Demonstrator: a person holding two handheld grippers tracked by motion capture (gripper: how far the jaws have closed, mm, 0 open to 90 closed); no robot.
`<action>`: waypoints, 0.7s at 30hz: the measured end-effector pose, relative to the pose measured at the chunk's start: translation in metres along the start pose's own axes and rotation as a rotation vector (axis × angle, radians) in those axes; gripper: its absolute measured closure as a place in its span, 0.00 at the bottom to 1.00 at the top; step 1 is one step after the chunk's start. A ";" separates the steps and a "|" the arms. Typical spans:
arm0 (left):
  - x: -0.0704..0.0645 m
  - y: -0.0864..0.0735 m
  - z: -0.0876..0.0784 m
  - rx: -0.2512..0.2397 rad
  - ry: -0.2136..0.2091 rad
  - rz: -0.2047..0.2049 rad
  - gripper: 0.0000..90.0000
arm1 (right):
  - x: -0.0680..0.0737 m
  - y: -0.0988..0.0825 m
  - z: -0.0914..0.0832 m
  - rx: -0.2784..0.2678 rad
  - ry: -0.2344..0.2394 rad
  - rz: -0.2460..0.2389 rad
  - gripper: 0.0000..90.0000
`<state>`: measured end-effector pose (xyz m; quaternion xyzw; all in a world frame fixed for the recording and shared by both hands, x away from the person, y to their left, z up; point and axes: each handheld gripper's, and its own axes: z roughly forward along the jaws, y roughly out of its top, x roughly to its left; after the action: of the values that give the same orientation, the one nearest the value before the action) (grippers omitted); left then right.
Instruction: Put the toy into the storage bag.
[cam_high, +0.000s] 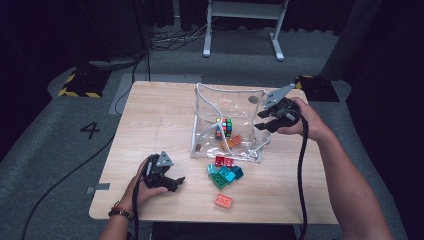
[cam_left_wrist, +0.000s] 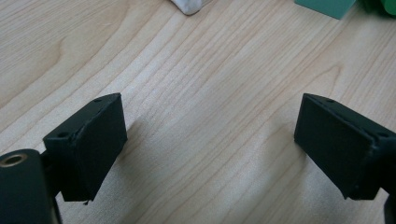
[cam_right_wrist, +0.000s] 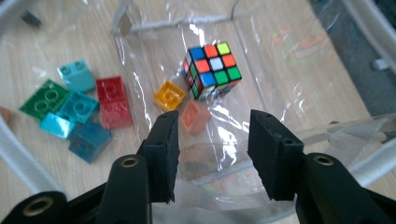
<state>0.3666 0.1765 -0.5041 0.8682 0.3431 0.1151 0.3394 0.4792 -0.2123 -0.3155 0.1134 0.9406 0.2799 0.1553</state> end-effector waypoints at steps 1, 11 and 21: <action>0.000 0.000 0.000 0.000 -0.005 -0.002 0.11 | 0.002 -0.002 -0.003 -0.030 -0.004 0.005 0.60; 0.000 0.000 0.000 0.000 -0.006 -0.002 0.11 | 0.026 -0.030 -0.040 -0.273 -0.068 0.091 0.56; 0.000 0.000 0.000 0.000 0.000 0.000 0.11 | 0.044 -0.061 -0.052 -0.346 -0.089 0.116 0.50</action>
<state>0.3666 0.1765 -0.5041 0.8683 0.3430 0.1151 0.3393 0.4126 -0.2742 -0.3185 0.1514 0.8624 0.4407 0.1977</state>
